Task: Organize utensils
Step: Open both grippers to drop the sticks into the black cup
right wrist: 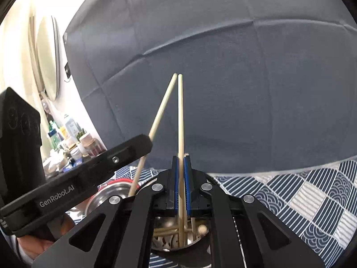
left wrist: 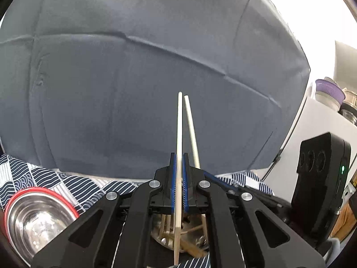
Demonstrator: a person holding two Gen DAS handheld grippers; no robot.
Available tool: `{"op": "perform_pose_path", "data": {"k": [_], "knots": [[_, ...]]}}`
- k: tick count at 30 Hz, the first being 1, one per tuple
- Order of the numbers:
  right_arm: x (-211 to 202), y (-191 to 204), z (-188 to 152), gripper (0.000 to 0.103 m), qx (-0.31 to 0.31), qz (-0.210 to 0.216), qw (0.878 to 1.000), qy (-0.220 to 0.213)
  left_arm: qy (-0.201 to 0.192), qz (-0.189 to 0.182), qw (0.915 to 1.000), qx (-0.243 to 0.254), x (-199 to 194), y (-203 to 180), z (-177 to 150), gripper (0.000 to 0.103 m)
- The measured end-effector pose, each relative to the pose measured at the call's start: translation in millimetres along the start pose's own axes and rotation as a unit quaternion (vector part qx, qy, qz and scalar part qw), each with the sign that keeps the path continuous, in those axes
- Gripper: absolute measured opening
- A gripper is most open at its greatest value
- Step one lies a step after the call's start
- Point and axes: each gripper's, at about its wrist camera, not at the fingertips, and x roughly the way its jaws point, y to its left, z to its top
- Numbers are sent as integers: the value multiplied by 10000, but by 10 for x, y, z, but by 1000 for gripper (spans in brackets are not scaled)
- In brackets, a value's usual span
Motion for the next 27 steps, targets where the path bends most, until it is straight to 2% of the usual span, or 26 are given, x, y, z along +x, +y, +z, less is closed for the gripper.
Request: {"op": "perform_pose_path", "data": {"k": [8,13,17,20,22,23,24,26,27], "knots": [[-111,-20,-124,5,-199,-114,9996,150,162,144,9997,122,-127,32,-151,5],[-180,19,-145,5,-385,-187,9989,194,153,128,9998,-65,-205,99,-157,7],[-256,34,-135,8,-424,-243,9987,154,62,140,9997,-186,-313,152,-88,18],[-324,15,-128,8,-388,-337,9986,123,-34,219,9994,-264,-392,192,-28,30],[-373,7,-115,16,-375,-411,9984,87,-47,337,9990,-304,-419,238,7,43],[-406,0,-107,33,-360,-453,9983,38,-56,410,9984,-375,-442,286,23,46],[-459,-7,-97,45,-338,-534,9980,-46,-53,462,9980,-438,-465,326,30,52],[-538,-23,-76,48,-295,-584,9977,-149,-31,572,9967,-573,-508,419,39,64],[-569,-37,-63,57,-255,-622,9976,-166,-2,621,9960,-638,-524,467,39,69]]}}
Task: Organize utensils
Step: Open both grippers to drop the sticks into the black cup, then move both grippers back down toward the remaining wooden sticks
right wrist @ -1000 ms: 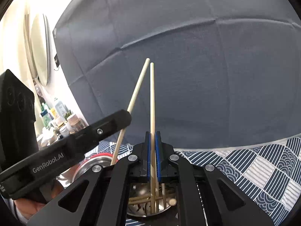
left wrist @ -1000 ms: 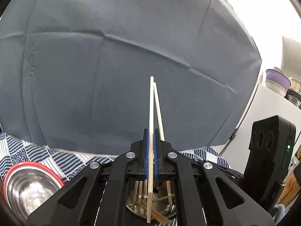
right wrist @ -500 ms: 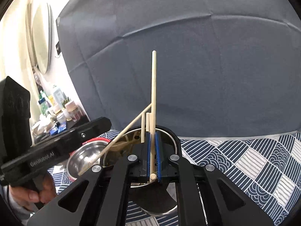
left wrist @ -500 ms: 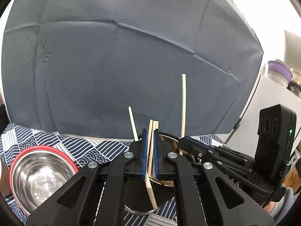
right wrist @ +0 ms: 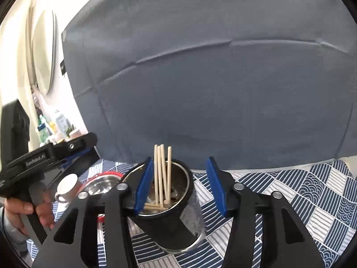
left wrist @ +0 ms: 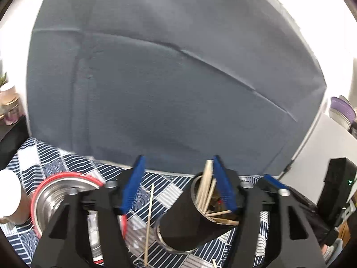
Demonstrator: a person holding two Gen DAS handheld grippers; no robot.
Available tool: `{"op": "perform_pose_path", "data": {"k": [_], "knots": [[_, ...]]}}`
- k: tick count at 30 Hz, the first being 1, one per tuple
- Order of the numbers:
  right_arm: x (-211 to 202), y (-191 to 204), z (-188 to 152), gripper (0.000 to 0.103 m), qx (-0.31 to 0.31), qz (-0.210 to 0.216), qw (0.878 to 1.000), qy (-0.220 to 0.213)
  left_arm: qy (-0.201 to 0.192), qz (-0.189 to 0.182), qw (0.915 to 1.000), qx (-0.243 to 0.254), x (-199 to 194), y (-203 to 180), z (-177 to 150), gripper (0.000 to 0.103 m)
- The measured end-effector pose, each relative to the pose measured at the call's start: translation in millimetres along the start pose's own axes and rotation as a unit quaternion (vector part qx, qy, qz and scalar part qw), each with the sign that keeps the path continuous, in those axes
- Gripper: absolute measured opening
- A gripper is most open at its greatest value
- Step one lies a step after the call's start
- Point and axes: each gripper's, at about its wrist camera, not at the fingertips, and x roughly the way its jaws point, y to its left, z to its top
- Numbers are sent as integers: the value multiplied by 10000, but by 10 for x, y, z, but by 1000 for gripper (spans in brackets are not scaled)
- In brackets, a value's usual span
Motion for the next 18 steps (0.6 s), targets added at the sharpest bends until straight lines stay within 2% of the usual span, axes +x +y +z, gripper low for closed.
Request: {"op": "perform_pose_path", "data": {"k": [2,4,5,7,13,18], "knots": [[-69,-48,27,73,75,-197,9998,-59,44,111,9999,-69,-11,69,5,76],[-137,-108,47,78,131,-315,9993,-127,146,243,9995,-147,-17,153,-4,86],[-153,-139,57,85,175,-361,9991,-104,222,313,9991,-197,-17,197,-21,88],[-181,-220,64,87,297,-477,9984,-47,383,424,9981,-220,-9,248,-59,97],[-248,-437,-37,87,629,-806,9946,187,932,691,9932,116,91,267,-289,97],[-256,-593,-210,87,792,-1034,9899,568,1264,655,9891,388,146,208,-509,97]]}}
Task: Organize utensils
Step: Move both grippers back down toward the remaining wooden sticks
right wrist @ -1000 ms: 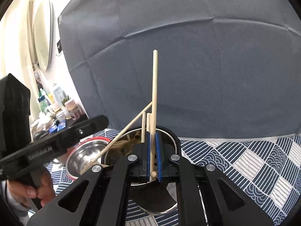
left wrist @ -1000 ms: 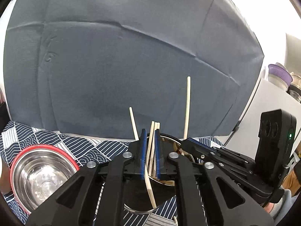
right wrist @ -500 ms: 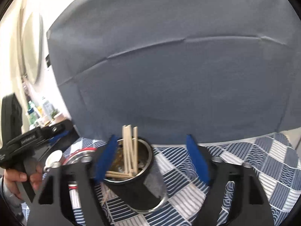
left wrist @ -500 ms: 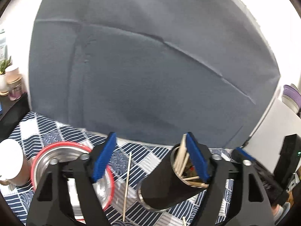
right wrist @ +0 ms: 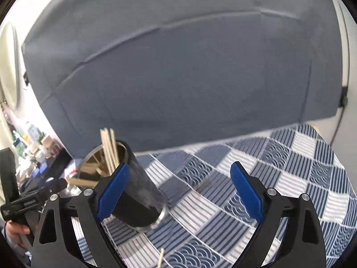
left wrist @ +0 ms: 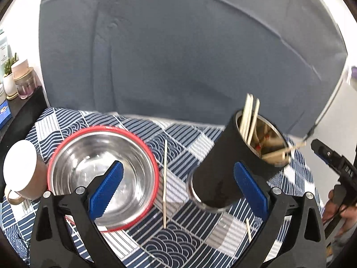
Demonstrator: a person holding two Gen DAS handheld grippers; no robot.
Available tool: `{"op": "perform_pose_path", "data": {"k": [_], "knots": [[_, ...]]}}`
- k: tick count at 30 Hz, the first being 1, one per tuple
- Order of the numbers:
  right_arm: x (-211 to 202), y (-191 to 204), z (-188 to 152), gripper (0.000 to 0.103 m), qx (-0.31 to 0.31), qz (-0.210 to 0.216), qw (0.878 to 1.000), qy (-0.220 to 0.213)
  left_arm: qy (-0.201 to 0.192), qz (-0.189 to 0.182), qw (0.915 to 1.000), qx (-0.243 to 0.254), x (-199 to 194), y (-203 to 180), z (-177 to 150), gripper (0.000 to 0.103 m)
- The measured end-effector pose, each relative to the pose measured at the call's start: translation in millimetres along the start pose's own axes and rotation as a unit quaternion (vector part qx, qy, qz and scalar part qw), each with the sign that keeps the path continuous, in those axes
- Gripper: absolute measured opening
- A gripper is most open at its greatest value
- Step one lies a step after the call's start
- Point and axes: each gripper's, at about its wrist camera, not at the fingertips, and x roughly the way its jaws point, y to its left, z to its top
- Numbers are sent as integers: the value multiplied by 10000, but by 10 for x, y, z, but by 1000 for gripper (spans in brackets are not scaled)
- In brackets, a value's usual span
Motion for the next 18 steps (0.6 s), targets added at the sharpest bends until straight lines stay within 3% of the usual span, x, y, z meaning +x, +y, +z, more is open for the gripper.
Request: {"op": "perform_pose_path", "data": {"k": [11,18], "knots": [[108,-272,-462,87,202,-267,9968,732,504,-419,9955,677,185,-349,-396,97],[210,-336,-762,87,199,-323,9923,1177,1048,-232,9922,631,450,-356,-554,96]]}}
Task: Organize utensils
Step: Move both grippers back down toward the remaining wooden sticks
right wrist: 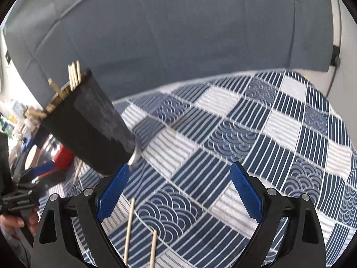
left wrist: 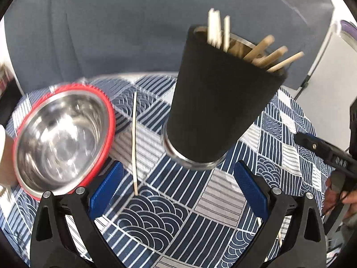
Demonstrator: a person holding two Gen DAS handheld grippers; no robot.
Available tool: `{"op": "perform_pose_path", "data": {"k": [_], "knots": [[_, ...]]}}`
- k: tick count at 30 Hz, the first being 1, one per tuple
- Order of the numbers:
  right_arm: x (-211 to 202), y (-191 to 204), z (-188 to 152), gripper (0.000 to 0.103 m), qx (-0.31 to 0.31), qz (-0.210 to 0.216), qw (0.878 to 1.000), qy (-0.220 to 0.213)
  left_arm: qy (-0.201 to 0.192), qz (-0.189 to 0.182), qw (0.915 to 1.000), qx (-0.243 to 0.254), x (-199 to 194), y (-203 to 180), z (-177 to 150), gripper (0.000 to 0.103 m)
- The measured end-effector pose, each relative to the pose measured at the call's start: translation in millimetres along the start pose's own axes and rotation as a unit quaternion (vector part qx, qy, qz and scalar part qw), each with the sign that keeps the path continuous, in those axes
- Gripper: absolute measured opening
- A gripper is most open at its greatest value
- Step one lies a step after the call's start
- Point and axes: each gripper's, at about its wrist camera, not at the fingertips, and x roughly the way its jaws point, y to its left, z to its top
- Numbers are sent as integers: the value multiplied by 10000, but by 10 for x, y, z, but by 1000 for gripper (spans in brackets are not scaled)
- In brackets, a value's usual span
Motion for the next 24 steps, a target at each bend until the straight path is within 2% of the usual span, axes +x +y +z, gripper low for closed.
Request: {"op": "perform_pose_path", "data": {"k": [6,8,12,14,18,21,22,24], "knots": [[125,-27,-188,87,14,10,9998,185,286,166,9991,-247,237,115,-7,92],[165,-20,-227,87,-17,-14,9997,237,363,331,9981,-361,314,173,30,89],[229,-8,-270,87,-60,-90,9994,325,390,431,9978,-312,390,196,89,83],[238,-12,-285,87,-45,-69,9994,330,460,458,9977,-210,427,202,99,72],[233,-26,-313,87,-30,-72,9994,326,648,385,9970,-152,492,232,57,66],[247,-53,-332,87,27,-103,9994,344,925,507,9941,-242,592,301,-11,57],[252,-65,-340,87,53,-107,9993,353,827,540,9949,-226,572,305,-20,55],[263,-79,-353,87,93,-149,9991,379,869,619,9940,-222,589,294,-20,49]]}}
